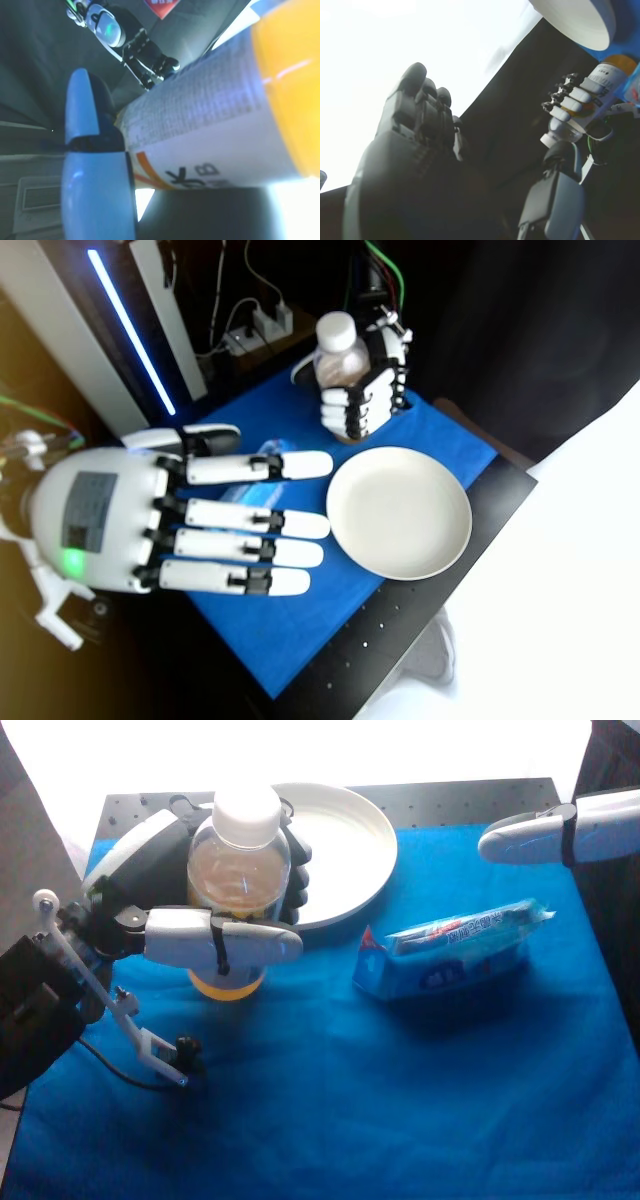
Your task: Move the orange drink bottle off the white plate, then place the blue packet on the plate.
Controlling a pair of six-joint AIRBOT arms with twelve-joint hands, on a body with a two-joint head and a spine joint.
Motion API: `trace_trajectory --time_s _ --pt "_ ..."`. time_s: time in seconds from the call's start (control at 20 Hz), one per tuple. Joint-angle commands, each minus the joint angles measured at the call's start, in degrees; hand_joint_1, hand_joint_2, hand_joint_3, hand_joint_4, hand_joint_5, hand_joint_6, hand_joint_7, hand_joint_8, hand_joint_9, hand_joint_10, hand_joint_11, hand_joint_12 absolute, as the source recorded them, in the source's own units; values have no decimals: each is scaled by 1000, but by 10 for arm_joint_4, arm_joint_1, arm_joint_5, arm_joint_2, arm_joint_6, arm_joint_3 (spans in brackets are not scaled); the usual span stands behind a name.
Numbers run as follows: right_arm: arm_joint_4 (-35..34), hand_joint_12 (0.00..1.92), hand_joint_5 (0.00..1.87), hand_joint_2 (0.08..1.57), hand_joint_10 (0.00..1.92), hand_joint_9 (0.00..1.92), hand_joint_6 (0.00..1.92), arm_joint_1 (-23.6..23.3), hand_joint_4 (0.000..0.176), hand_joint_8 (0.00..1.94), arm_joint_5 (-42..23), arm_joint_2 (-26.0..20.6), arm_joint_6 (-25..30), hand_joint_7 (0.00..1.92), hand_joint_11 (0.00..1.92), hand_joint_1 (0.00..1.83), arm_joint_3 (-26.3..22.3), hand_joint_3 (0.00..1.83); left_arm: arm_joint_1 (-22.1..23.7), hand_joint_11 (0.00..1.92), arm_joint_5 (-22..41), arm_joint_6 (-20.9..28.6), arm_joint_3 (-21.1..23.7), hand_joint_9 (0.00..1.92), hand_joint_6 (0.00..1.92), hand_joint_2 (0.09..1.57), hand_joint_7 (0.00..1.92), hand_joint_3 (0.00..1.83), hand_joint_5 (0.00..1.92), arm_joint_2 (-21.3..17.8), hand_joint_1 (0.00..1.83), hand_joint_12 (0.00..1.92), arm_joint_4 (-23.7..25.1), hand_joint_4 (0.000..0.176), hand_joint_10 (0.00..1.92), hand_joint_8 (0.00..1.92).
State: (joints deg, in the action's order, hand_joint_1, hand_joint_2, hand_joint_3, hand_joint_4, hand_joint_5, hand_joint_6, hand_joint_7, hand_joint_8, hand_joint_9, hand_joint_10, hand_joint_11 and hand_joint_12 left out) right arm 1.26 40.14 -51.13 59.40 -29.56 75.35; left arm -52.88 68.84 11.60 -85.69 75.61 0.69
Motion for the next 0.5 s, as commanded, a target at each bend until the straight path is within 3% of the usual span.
trace_trajectory --time_s 0.0,0.2,0.3,0.4,0.45 --pt "-13 644 0 762 4 169 0 -11 162 2 -70 0 4 206 0 630 3 4 4 882 77 11 -2 994 1204 1126 825 0 776 4 1486 1476 -16 0 933 1051" --pt "-13 650 0 759 2 172 0 -11 157 1 -70 1 4 204 0 600 3 0 -2 867 83 11 2 952 1203 1132 792 2 809 4 1484 1486 -21 0 995 1066" --pt "-13 645 0 751 3 174 0 -11 149 2 -70 1 4 209 0 594 3 0 -4 909 84 11 4 1009 1137 1112 843 1 821 4 1488 1442 -22 0 916 1020" --pt "-13 670 0 739 2 176 0 -11 160 1 -70 1 4 210 0 589 3 0 -8 865 88 11 6 975 1203 1130 802 0 791 4 1486 1489 -25 0 977 1060" --pt "-13 675 0 749 1 174 0 -11 159 0 -70 1 4 206 0 595 3 2 -10 834 91 11 8 944 1234 1163 746 4 797 4 1381 1128 -27 0 1171 1167"
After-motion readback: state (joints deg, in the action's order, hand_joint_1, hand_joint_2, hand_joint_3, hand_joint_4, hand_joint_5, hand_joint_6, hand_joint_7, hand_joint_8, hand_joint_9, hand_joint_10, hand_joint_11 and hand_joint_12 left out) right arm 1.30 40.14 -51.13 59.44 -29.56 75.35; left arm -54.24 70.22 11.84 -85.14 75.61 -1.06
